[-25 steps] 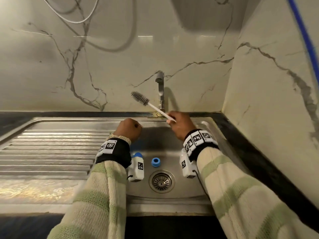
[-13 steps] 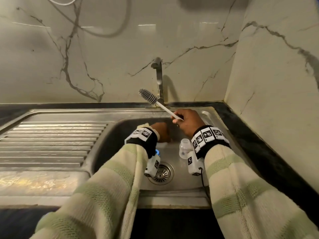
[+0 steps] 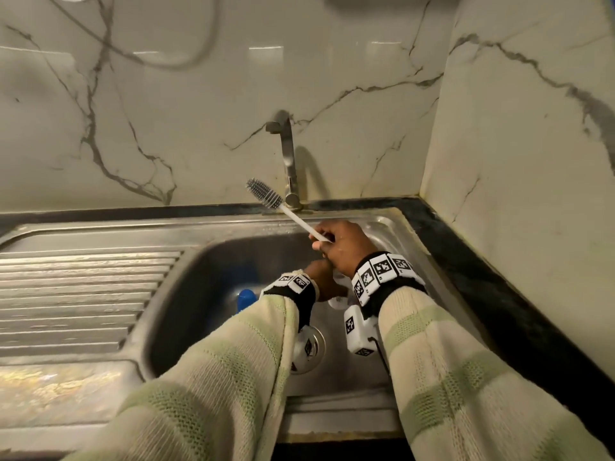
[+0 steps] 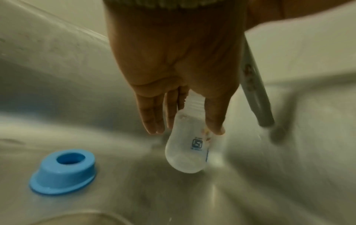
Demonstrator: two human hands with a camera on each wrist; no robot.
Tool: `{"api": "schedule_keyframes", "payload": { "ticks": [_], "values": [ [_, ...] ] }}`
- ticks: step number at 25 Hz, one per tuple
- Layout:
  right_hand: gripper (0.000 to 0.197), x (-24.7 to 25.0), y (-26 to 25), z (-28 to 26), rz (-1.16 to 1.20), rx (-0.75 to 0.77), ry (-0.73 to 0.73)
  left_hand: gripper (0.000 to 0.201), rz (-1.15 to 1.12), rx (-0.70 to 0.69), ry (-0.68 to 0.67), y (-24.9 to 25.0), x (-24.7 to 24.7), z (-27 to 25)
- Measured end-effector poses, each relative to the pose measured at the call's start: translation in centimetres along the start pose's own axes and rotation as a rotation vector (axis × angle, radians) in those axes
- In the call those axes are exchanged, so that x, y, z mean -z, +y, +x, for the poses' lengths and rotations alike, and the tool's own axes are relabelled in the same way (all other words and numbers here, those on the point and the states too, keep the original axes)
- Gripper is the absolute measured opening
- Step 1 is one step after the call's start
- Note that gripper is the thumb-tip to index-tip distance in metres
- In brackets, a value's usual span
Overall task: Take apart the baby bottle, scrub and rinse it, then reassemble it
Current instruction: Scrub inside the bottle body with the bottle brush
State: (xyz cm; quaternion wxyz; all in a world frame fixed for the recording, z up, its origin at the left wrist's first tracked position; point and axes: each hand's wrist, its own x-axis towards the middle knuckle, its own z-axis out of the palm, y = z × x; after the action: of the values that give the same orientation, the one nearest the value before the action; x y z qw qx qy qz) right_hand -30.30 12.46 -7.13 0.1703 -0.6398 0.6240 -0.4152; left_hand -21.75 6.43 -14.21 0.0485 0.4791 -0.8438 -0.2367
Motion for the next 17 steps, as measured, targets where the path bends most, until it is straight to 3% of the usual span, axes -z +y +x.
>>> {"api": "schedule_keyframes", "payload": {
  "ticks": [4,8,13,17],
  "values": [
    [0.019,-0.1,-0.9,-0.3,-0.001,0.017,0.021,0.054,-0.242,0.038,0.257,-3.6,6.4,-3.6],
    [0.021,-0.2,-1.6,-0.6,-0.008,0.068,0.018,0.06,-0.644,0.088,0.559,-7.8,10.9,-9.0],
    [0.019,-0.8,-2.3,-0.3,-0.016,0.081,0.018,0.068,-1.012,0.192,0.766,-8.7,12.6,-11.3],
    [0.017,-2.1,-2.9,-0.1,-0.084,0.092,-0.046,0.056,-1.078,0.248,0.83,-9.4,12.5,-10.7]
  ]
}}
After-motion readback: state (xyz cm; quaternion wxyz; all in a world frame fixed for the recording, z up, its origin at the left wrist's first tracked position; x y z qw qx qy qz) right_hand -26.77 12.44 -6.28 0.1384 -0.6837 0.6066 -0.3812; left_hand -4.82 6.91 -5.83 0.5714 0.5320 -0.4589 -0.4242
